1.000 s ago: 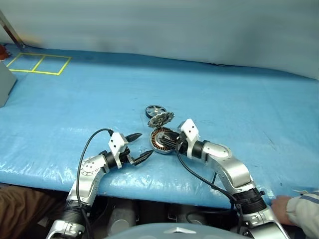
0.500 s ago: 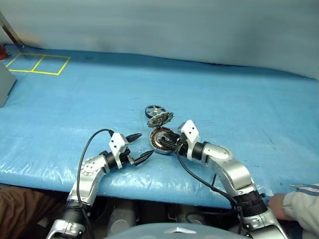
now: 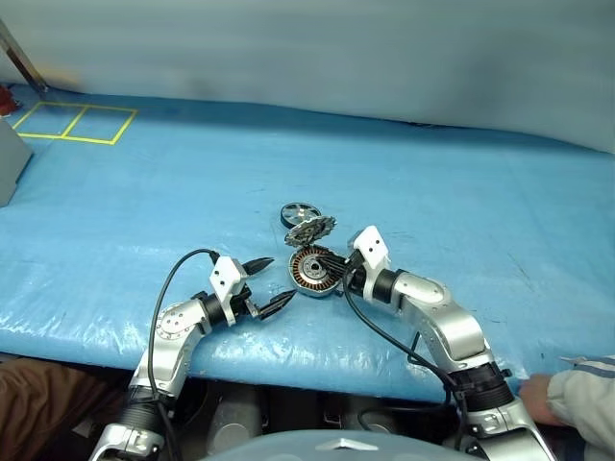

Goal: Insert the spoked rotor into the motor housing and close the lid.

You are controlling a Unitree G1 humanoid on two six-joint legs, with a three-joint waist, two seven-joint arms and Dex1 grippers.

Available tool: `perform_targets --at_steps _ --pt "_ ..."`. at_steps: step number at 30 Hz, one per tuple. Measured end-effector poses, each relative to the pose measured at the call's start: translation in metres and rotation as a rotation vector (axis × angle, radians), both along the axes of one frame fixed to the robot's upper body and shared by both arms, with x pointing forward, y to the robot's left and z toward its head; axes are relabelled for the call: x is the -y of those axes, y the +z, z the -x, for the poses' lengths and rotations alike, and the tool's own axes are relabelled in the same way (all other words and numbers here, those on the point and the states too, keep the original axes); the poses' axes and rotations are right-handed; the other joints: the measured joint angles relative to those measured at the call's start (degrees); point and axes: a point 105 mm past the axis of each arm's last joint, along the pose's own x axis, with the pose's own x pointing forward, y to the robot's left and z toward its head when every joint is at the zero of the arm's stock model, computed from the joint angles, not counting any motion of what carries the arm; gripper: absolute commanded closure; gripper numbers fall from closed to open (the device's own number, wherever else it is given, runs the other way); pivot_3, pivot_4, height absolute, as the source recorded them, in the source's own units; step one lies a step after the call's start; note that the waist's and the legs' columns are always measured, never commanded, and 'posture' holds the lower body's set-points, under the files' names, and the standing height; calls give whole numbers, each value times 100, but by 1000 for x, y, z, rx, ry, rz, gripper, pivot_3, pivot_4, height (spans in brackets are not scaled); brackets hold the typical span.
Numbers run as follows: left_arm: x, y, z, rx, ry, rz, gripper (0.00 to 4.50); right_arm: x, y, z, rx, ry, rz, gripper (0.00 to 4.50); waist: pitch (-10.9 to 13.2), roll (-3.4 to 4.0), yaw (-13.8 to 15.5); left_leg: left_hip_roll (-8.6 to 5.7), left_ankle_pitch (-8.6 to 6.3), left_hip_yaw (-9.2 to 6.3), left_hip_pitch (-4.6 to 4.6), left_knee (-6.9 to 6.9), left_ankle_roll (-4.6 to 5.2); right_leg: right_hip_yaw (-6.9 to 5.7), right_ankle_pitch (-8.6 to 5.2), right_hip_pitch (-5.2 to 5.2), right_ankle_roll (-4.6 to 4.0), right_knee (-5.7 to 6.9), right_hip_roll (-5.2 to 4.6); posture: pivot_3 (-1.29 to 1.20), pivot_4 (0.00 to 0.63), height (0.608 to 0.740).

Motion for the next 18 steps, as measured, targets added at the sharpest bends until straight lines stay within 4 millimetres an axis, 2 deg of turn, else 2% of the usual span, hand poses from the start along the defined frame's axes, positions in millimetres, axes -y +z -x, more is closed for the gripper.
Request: perform_targets --at_steps 18 --pt "-1 -3 1 -11 13 -2 0 -5 7 2 16 12 -44 4486 0 0 -1 0 0 0 0 0 0 0 0 0 0 0 0 0 150 740"
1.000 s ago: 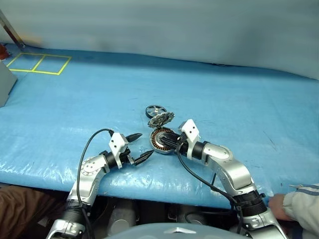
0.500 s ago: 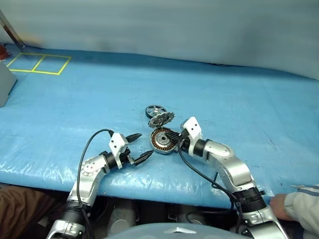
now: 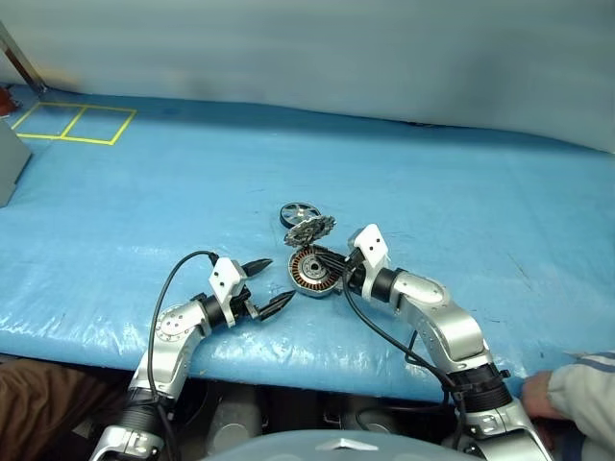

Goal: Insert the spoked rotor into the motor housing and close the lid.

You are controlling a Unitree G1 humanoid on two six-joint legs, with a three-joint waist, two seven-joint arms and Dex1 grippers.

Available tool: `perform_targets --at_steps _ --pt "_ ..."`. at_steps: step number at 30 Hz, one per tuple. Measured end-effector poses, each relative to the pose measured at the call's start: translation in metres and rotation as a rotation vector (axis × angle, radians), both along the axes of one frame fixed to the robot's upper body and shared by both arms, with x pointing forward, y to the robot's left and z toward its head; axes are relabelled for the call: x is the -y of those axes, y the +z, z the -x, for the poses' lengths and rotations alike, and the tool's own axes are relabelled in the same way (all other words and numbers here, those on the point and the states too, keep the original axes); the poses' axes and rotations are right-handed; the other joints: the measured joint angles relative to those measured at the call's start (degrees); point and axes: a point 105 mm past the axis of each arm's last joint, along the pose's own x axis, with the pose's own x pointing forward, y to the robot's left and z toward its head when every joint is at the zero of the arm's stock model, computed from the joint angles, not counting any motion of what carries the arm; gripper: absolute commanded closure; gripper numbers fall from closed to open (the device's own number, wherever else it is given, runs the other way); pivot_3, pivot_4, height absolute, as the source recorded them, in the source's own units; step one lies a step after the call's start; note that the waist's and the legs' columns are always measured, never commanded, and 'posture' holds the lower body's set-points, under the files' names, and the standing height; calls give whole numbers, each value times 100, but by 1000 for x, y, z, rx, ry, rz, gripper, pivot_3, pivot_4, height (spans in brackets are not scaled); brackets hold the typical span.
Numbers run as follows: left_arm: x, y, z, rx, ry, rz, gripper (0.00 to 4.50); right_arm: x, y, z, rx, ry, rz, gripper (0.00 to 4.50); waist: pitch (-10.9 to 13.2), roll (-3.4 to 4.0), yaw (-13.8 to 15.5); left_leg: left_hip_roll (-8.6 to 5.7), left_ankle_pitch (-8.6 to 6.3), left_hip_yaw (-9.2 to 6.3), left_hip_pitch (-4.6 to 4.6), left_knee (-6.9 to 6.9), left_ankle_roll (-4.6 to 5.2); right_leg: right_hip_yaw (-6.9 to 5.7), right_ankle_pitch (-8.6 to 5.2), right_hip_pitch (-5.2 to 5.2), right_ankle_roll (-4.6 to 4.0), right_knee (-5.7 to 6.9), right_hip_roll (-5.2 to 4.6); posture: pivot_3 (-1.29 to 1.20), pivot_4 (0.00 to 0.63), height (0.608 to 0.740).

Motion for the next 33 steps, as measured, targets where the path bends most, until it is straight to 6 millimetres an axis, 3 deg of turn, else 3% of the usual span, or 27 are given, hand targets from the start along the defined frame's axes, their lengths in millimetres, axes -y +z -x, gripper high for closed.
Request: perform_targets --at_steps 33 --pt "0 -1 1 -7 2 0 0 0 -8 3 45 5 226 4486 -3 -3 27 -4 -19 -1 42 1 -28 -5 -2 14 -2 -4 -19 0 150 740"
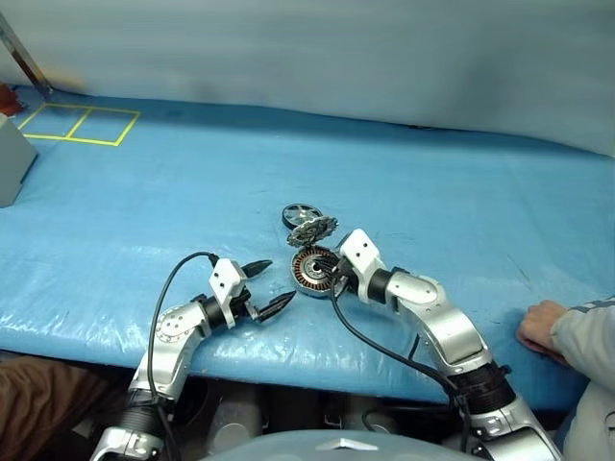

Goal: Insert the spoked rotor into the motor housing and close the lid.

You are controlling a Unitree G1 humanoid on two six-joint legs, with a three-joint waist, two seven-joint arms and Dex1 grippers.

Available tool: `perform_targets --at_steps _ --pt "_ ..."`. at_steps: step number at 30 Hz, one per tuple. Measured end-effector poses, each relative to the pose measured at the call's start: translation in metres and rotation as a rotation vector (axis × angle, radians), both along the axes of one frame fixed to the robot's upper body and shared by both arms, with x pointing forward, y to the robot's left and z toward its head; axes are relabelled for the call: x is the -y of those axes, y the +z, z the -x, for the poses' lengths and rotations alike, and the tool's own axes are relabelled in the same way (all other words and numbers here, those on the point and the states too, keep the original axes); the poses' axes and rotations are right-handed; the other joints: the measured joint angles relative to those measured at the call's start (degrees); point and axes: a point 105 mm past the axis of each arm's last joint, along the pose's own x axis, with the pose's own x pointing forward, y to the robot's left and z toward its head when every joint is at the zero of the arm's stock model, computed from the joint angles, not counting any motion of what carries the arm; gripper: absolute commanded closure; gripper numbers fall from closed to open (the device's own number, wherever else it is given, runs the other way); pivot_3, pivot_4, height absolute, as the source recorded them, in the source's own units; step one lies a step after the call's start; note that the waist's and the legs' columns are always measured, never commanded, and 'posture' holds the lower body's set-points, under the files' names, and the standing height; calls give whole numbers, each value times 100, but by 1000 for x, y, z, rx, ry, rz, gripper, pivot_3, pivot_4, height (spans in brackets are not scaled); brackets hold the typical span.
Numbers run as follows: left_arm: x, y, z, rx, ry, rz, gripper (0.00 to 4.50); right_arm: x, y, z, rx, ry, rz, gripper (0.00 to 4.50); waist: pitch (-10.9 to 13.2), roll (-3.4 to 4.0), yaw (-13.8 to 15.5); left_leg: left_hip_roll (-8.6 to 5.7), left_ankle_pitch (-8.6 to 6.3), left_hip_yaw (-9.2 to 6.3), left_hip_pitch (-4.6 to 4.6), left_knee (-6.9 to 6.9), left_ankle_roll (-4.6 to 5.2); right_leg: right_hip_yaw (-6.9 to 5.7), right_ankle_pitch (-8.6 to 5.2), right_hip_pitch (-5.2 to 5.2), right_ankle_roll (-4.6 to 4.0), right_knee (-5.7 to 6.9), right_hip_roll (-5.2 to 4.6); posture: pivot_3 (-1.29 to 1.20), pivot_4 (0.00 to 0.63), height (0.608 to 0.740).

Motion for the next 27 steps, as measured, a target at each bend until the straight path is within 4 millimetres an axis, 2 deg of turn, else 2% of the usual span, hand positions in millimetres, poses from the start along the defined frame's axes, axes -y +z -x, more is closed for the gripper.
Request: perform_targets --at_steps 13,27 --pt "1 0 0 0 -5 0 0 7 0 11 -7 -9 71 4486 -2 -3 94 -3 -6 0 -2 -6 6 -6 -2 -1 0 -7 -6 0 150 740" --pt "2 1 0 3 -10 1 0 -1 5 18 -30 17 47 4486 -1 -2 96 -3 -7 -1 -17 -13 29 -9 -18 -8 2 -13 -3 0 150 740"
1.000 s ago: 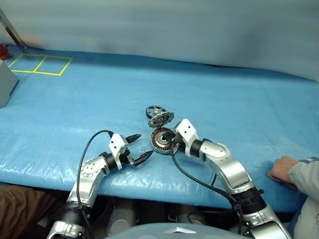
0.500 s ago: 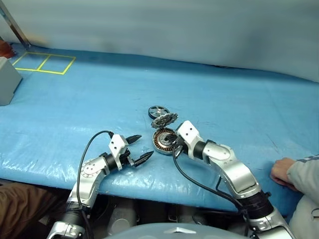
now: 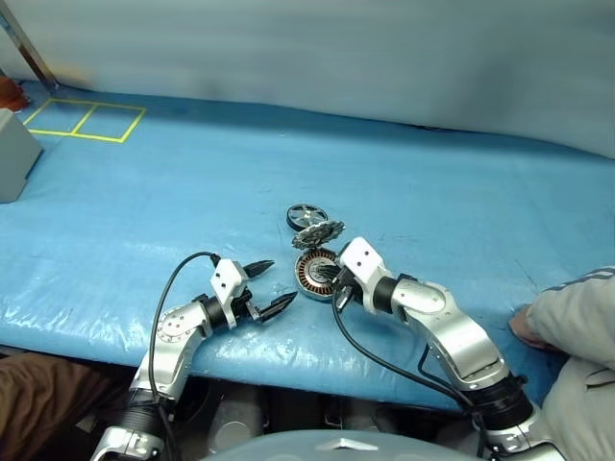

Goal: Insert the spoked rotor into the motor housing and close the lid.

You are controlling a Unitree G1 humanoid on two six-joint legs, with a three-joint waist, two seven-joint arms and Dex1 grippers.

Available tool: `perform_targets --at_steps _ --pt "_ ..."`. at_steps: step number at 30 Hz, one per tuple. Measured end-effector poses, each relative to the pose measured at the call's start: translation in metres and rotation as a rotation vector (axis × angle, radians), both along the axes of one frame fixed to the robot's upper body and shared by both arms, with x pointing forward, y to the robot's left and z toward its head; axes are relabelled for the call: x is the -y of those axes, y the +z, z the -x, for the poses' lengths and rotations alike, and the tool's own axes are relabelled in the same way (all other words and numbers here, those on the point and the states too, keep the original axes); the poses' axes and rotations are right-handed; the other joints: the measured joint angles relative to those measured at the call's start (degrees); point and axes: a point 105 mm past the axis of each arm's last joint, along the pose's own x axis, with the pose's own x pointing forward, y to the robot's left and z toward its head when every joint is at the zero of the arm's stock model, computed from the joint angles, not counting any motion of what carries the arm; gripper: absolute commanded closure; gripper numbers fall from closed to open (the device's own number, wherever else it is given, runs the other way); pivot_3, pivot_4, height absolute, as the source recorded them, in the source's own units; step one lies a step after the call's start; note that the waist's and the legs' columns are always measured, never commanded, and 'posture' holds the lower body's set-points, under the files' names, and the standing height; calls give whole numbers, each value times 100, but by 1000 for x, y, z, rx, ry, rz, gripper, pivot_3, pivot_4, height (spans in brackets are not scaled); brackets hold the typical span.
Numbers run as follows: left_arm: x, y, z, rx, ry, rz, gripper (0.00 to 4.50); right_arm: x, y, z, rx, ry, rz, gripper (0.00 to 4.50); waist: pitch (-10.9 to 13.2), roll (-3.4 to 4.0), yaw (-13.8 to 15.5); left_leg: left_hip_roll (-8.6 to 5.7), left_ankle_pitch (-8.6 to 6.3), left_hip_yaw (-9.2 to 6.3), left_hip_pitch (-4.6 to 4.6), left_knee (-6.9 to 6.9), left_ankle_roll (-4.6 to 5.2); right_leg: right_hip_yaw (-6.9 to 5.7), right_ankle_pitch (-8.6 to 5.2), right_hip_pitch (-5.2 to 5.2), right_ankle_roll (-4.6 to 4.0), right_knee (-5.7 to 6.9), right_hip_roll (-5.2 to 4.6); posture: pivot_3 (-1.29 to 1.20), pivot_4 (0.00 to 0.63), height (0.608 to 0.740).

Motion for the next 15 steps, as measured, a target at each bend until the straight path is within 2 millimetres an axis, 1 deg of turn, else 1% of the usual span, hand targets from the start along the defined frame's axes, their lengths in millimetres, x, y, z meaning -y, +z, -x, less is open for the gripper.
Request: perform_targets --at_steps 3,6,10,13,15 --pt "0 1 0 3 -1 0 0 -4 3 0 -7 2 -40 4486 1 0 -2 0 3 0 -36 4 4 1 1 -13 2 7 4 0 150 740" --pt "0 1 -1 5 -1 0 0 -4 10 -2 4 -1 -73 4486 1 1 -1 0 5 1 -59 7 6 1 4 -32 7 10 7 0 150 740" --pt "0 4 -3 16 -1 -2 0 -2 25 -7 44 -9 -110 4486 1 0 0 1 5 2 -60 8 6 1 6 -34 10 10 10 0 150 740" --pt "-5 10 -10 40 24 -13 0 2 28 -10 55 -27 -116 4486 2 0 -1 1 6 2 -60 10 6 2 6 -34 9 11 10 0 150 740" --pt "-10 15 -16 65 28 -49 0 6 30 -12 62 -46 -113 4486 2 0 0 1 6 2 -60 11 6 1 6 -34 10 12 12 0 150 740"
